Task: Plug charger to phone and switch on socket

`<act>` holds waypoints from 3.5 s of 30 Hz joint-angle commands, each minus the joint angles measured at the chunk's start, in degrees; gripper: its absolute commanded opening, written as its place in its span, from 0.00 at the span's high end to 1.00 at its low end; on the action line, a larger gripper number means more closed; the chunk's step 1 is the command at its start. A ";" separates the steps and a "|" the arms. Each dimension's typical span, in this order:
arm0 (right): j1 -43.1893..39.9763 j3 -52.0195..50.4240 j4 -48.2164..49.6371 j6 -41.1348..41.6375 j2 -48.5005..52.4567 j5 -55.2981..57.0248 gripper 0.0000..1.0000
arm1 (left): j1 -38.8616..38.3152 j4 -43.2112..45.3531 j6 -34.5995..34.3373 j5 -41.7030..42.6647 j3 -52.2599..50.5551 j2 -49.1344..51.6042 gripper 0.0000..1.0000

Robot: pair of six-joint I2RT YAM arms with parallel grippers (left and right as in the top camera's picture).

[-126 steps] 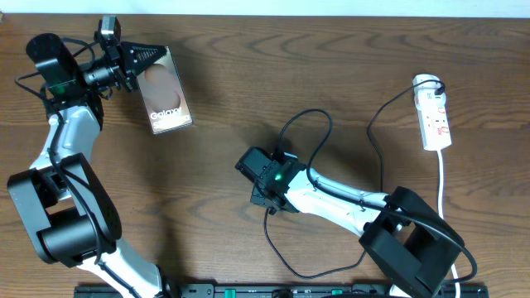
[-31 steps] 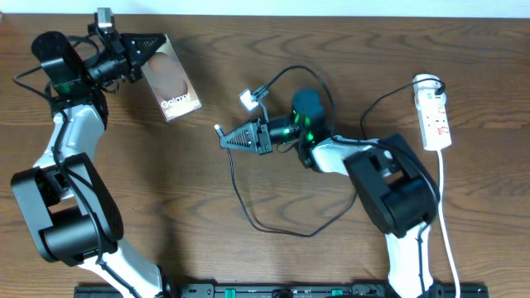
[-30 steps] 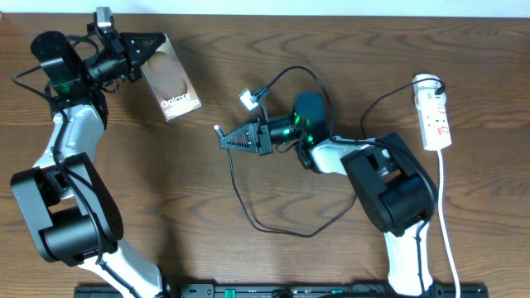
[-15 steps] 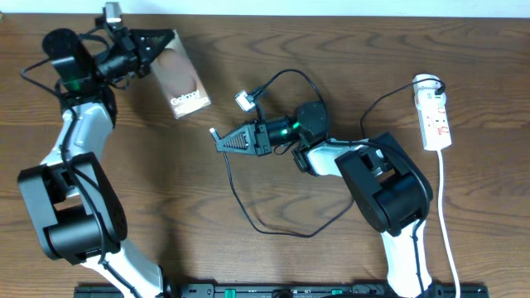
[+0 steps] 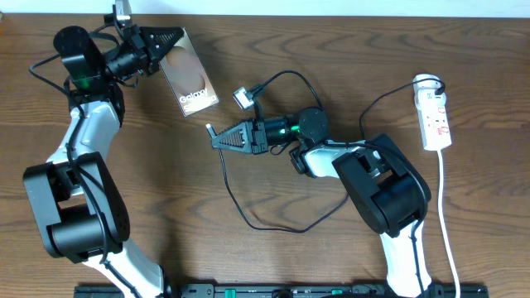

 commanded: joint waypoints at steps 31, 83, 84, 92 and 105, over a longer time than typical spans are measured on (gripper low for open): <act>0.13 0.22 2.36 0.66 0.20 5.42 0.99 | -1.64 3.08 -3.08 4.28 0.83 -0.87 0.93; -0.61 0.22 2.38 0.68 0.20 8.15 0.99 | -3.54 3.08 -1.77 5.97 0.83 -0.87 0.93; -0.63 0.22 2.38 0.70 0.20 8.15 0.99 | -3.54 3.08 -1.77 5.97 0.83 -0.87 0.93; -0.76 0.22 2.38 0.70 0.20 8.15 0.99 | -3.50 3.08 -1.36 6.05 0.83 -0.87 0.92; -1.33 0.22 2.38 0.87 0.20 8.13 0.99 | -3.50 3.10 -0.24 7.69 0.83 -0.87 0.93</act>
